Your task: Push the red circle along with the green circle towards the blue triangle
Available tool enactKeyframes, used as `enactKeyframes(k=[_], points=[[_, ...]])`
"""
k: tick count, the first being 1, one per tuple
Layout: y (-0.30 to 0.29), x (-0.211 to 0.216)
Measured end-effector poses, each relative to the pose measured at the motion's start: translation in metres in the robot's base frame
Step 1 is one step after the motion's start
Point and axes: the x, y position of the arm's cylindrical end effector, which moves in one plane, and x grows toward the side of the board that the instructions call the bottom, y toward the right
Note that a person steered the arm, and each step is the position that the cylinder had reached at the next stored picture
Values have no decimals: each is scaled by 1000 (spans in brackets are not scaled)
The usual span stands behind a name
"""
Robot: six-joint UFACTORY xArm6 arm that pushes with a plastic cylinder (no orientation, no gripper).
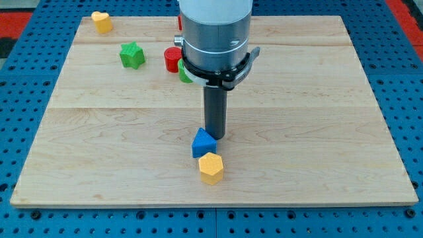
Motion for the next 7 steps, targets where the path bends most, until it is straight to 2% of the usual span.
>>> enactKeyframes(k=[3,5,7], points=[[-1,19],[-1,-20],[1,-88]])
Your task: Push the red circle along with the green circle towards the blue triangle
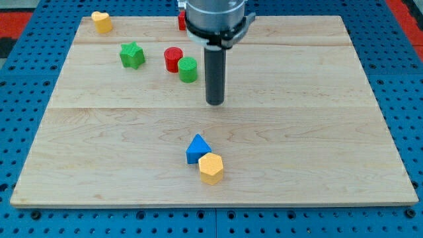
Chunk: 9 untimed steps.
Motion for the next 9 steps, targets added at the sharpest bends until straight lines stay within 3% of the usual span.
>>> enactKeyframes(k=[3,6,9], points=[[0,-108],[-97,-128],[-106,-114]])
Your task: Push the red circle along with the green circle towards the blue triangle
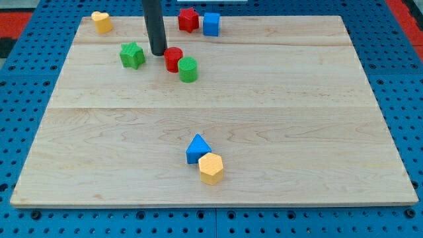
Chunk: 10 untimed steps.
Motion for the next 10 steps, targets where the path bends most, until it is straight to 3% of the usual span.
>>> enactKeyframes(k=[4,10], points=[[62,1],[62,82]])
